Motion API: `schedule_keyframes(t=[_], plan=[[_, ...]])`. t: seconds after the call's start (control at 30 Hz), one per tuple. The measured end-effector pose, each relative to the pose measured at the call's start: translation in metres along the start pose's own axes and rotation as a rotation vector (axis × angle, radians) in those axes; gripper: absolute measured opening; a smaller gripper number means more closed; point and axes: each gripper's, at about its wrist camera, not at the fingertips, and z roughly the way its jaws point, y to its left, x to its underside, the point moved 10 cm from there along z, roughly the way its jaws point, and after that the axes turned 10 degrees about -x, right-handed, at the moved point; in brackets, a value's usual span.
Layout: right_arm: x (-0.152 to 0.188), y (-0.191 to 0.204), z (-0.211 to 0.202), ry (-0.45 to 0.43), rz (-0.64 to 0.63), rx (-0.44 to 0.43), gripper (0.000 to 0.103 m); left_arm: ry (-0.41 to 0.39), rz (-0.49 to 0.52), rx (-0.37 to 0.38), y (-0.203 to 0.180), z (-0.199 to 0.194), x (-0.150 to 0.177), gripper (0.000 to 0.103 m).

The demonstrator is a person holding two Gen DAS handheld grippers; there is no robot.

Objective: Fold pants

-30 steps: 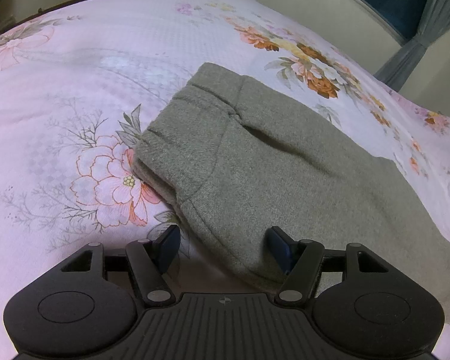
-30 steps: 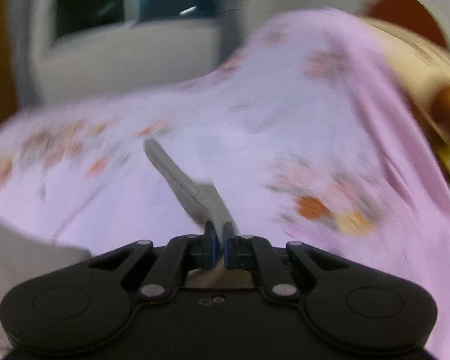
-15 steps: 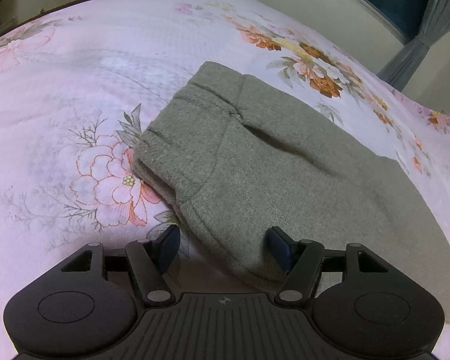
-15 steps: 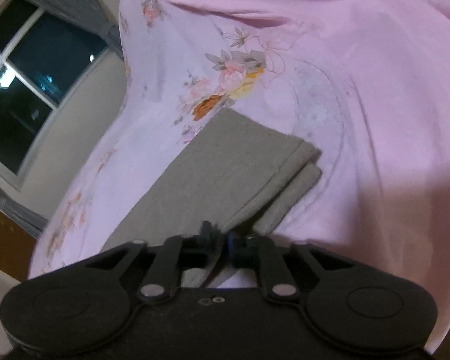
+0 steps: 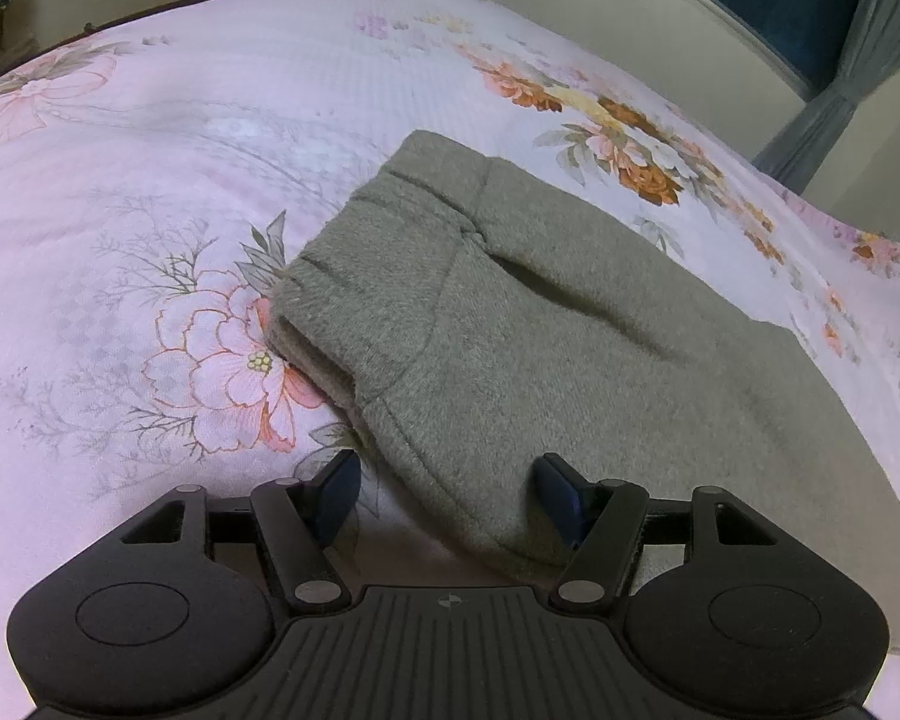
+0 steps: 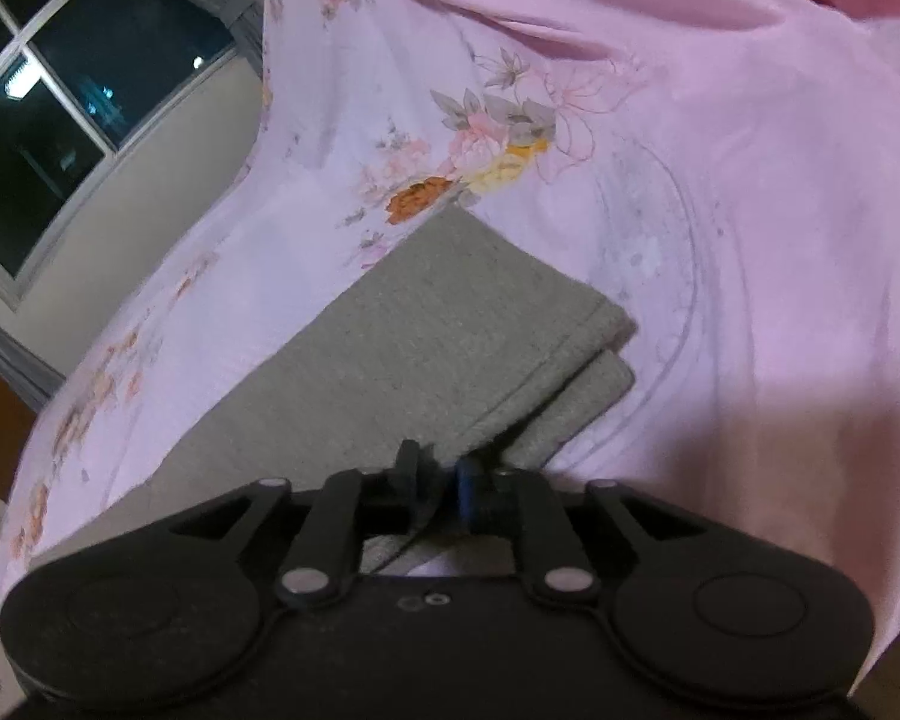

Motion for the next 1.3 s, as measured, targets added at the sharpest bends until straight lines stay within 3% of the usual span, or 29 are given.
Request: schedule_keyframes(t=[0.07, 0.23, 0.37, 0.5, 0.57, 0.63, 0.73, 0.8, 0.97, 1.17, 1.3], plan=[[-0.006, 0.003, -0.015, -0.044, -0.049, 0.031, 0.028, -0.019, -0.009, -0.018, 0.004, -0.007, -0.001, 0.065], [-0.014, 0.025, -0.040, -0.120, -0.232, 0.051, 0.027, -0.204, 0.027, -0.086, 0.012, -0.050, -0.015, 0.065], [-0.007, 0.068, -0.027, -0.076, -0.400, -0.017, 0.027, -0.315, 0.140, 0.016, -0.036, -0.077, -0.026, 0.065], [0.019, 0.133, 0.016, 0.051, -0.504, -0.163, 0.027, -0.260, 0.315, 0.168, -0.136, -0.062, -0.017, 0.065], [0.032, 0.164, 0.044, 0.101, -0.552, -0.205, 0.027, -0.246, 0.365, 0.198, -0.179, -0.047, -0.014, 0.065], [0.042, 0.188, 0.071, 0.139, -0.577, -0.232, 0.026, -0.232, 0.402, 0.195, -0.211, -0.025, -0.015, 0.065], [0.051, 0.203, 0.111, 0.196, -0.581, -0.215, 0.025, -0.156, 0.410, 0.141, -0.229, 0.016, -0.013, 0.065], [0.058, 0.195, 0.137, 0.258, -0.586, -0.144, 0.024, -0.118, 0.418, 0.092, -0.227, 0.044, -0.010, 0.065], [0.052, 0.188, 0.140, 0.252, -0.562, -0.157, 0.021, -0.117, 0.423, 0.069, -0.235, 0.051, -0.011, 0.065], [0.038, 0.134, 0.097, 0.186, -0.504, -0.120, 0.023, -0.152, 0.467, 0.043, -0.197, 0.036, 0.000, 0.065], [0.002, 0.064, 0.036, 0.061, -0.350, -0.006, 0.026, -0.192, 0.418, -0.059, -0.144, 0.010, -0.010, 0.065]])
